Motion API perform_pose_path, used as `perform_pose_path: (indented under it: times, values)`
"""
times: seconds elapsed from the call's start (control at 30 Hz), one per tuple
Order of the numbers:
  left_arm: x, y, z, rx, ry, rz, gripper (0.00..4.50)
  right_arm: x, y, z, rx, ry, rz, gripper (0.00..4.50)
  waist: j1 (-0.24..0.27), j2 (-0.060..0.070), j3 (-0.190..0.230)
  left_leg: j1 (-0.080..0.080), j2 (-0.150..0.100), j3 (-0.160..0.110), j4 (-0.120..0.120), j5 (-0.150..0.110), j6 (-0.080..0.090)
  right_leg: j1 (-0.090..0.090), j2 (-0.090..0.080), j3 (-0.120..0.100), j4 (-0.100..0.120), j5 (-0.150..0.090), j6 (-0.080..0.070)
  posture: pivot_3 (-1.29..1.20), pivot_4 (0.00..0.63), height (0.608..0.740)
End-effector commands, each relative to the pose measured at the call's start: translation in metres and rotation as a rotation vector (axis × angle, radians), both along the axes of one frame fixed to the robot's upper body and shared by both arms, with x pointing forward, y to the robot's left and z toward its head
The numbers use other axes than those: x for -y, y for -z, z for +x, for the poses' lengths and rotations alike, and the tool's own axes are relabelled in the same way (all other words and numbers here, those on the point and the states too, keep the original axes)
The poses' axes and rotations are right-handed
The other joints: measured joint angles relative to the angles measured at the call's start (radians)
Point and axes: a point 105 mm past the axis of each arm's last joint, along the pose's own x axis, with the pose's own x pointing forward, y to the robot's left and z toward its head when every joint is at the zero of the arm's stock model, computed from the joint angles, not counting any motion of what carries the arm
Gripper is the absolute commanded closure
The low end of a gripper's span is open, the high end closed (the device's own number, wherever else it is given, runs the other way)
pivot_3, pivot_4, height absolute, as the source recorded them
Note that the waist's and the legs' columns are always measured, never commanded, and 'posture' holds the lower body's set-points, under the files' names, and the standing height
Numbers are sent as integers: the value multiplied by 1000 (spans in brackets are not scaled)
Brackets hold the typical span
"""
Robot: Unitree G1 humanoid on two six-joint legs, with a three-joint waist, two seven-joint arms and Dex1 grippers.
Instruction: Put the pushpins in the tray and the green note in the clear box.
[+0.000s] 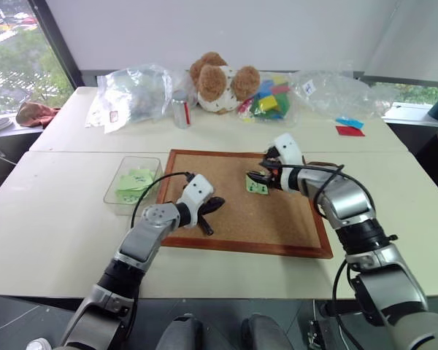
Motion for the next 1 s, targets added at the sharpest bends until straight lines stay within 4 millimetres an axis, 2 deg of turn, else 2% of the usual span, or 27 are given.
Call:
perform_pose_path:
  times: [0.03, 0.2, 0.5, 0.6, 0.63, 0.67, 0.9, 1.0]
  values:
    - [-8, 12, 0, -32, -29, 32, 4500, -4, -15, 11, 58, 0, 10, 2777, -2, 0, 0, 0, 0, 0, 0, 0, 0, 0, 0, 0, 0, 0, 0, 0, 150, 740]
    - [-7, 12, -2, -36, -28, 29, 4500, -2, -6, 20, 34, 20, 8, 2777, -4, 0, 0, 0, 0, 0, 0, 0, 0, 0, 0, 0, 0, 0, 0, 0, 150, 740]
    - [-8, 13, -3, -32, -36, 31, 4500, 1, 6, 23, -9, 24, 31, 2777, -16, 1, -1, 1, 0, 0, 0, 0, 0, 0, 0, 0, 1, 0, 0, 0, 150, 740]
    - [-7, 13, -4, -32, -35, 32, 4500, -1, 5, 24, -7, 22, 50, 3645, -17, 1, -1, 1, 0, 0, 0, 0, 0, 1, 0, 0, 1, 0, 0, 0, 150, 740]
    - [-7, 13, -4, -33, -35, 31, 4500, -2, 5, 24, -8, 21, 59, 4213, -16, 1, -1, 1, 0, 0, 0, 0, 0, 1, 0, 0, 1, 0, 0, 0, 150, 740]
    - [-8, 14, -4, -33, -35, 31, 4500, -2, 4, 25, -10, 20, 69, 4476, -16, 1, -1, 1, 0, 0, 0, 0, -1, 1, 0, 0, 1, 0, 0, 0, 150, 740]
    - [-9, 15, -3, -35, -35, 34, 4500, -4, 5, 25, -26, 19, 95, 4476, -17, 1, -1, 1, 0, 0, 0, 0, -1, 1, 0, 0, 1, 0, 0, 0, 150, 740]
    - [-9, 17, -4, -41, -34, 36, 4500, -4, -7, 23, -8, 11, 124, 4476, -16, 1, -1, 1, 0, 0, 0, 0, -1, 1, 0, 0, 1, 0, 0, 0, 150, 740]
